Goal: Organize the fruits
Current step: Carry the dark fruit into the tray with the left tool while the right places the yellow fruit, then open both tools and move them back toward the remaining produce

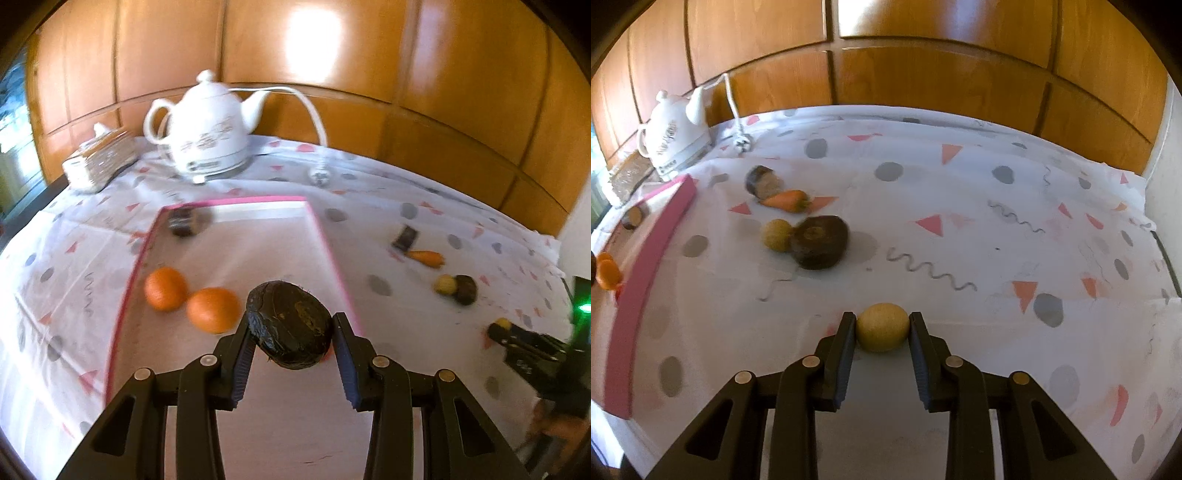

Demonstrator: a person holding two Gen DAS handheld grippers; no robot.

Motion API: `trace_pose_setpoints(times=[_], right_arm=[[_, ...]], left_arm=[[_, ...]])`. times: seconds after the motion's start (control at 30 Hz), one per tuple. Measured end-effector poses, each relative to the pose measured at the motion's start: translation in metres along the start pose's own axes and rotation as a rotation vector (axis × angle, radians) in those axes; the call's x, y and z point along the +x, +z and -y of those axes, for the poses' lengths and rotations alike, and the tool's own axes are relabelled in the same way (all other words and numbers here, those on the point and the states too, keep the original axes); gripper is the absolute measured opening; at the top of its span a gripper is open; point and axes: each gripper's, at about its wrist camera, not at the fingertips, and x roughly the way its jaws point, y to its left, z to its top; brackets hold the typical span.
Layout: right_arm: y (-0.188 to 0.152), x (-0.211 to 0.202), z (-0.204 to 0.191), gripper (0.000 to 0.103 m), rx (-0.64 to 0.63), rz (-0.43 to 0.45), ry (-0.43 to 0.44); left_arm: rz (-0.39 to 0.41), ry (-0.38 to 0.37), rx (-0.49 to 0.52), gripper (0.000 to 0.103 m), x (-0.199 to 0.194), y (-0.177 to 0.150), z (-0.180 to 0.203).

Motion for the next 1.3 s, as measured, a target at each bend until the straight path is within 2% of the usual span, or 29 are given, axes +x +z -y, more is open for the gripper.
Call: trace_pose_setpoints(times=[0.13,0.37,0.5,0.7,0.8,0.97,1.03,1.1,1.3], right_arm=[[0.007,-0.014,-0.018,0.029,-0.031,0.033,0.057],[0.020,-0.036,-0.074,0.029,-0.140,0.073,0.223],[0.025,-0.044,-0.112,0.029,-0.223,0.081,0.303],[0.043,-0.040,-0.161,0.029,-0.279,0.073,0.407],[0.049,-0.038,-0.186,0.029,-0.314,0.073,0.431],[0.051,-0.029,-0.212,0.029,-0.354,0.056,0.466],[0.049,-0.025,-0.218,0.032,-0.360,0.047,0.457],[0.046,-0.023,-0.218,0.038,-0.346,0.041,0.449],[0.040,-0.026,-0.198,0.040,-0.280,0.037,0.430]], left_arm=[[-0.006,0.041,-0.056,0.041,0.002,-0.002,-0.028],[-0.008,0.091,-0.113,0.041,0.000,-0.005,-0.061],[-0.018,0.103,-0.133,0.042,0.001,-0.006,-0.070],[-0.017,0.118,-0.149,0.044,0.001,-0.008,-0.077],[-0.005,0.121,-0.155,0.051,-0.003,-0.006,-0.079],[-0.006,0.123,-0.162,0.051,-0.005,-0.009,-0.081],[0.006,0.127,-0.173,0.053,-0.008,-0.010,-0.081],[0.018,0.136,-0.176,0.054,-0.011,-0.009,-0.081],[0.046,0.126,-0.165,0.055,-0.019,-0.006,-0.076]])
